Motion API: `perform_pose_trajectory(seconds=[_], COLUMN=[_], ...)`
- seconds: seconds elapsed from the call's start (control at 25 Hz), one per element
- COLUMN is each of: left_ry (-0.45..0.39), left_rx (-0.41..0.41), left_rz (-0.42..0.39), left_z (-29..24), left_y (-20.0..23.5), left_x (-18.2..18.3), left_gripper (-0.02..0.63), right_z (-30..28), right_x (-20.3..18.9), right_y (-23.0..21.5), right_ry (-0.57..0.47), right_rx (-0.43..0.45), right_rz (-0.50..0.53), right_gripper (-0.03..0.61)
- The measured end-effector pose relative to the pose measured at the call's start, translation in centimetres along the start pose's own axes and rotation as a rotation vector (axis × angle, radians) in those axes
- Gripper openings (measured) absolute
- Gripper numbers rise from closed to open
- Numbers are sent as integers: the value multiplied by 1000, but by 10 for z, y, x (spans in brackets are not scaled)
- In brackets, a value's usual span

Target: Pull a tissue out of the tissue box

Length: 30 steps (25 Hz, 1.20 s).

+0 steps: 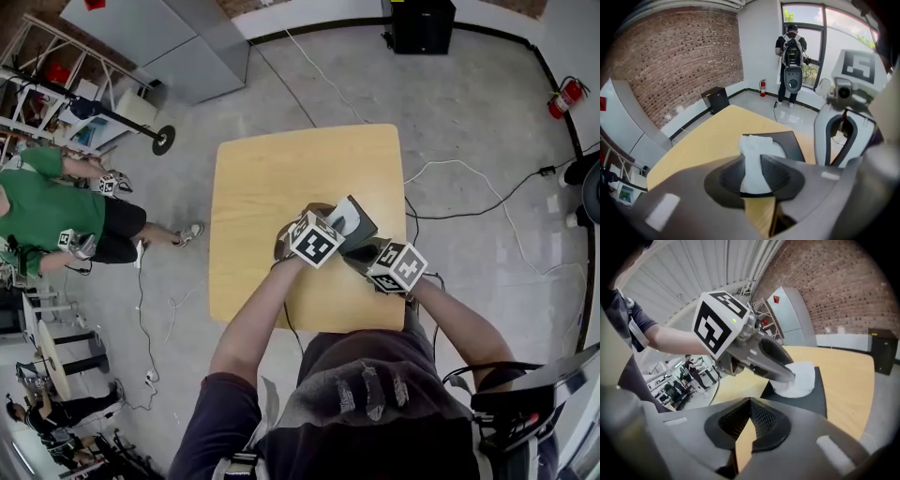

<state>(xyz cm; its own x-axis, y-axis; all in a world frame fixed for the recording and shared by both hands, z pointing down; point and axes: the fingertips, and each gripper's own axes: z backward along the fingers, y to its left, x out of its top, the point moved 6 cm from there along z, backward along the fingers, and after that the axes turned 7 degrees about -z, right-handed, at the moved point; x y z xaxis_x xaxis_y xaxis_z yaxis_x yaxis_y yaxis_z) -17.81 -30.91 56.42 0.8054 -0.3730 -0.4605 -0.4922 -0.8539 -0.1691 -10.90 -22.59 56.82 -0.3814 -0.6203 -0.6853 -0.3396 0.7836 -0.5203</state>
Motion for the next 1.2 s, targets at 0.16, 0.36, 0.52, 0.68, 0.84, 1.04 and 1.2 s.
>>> perform_pose_trajectory(seconds=[0.16, 0.36, 0.52, 0.68, 0.84, 1.04, 1.2], left_ry=[-4, -18, -34, -38, -38, -49, -52], left_rx=[-3, 1, -8, -6, -4, -5, -2], left_rz=[-9, -9, 4, 11, 17, 26, 31], left_z=[0, 4, 3, 3, 6, 12, 13], left_y=[-3, -2, -4, -6, -4, 0, -1], left_x=[2, 5, 5, 4, 2, 4, 4], left_gripper=[80, 29, 12, 11, 11, 11, 11], right_z=[-1, -8, -7, -6, -6, -6, -6], right_x=[16, 13, 11, 8, 9, 14, 12], right_y=[-11, -22, -24, -27, -28, -27, -28], right_ry=[-4, 45, 33, 8, 8, 7, 10], right_rx=[-77, -121, -121, -109, -104, -103, -96], right_rz=[48, 61, 38, -7, -10, -11, -19], right_gripper=[-2, -2, -2, -2, -2, -2, -2])
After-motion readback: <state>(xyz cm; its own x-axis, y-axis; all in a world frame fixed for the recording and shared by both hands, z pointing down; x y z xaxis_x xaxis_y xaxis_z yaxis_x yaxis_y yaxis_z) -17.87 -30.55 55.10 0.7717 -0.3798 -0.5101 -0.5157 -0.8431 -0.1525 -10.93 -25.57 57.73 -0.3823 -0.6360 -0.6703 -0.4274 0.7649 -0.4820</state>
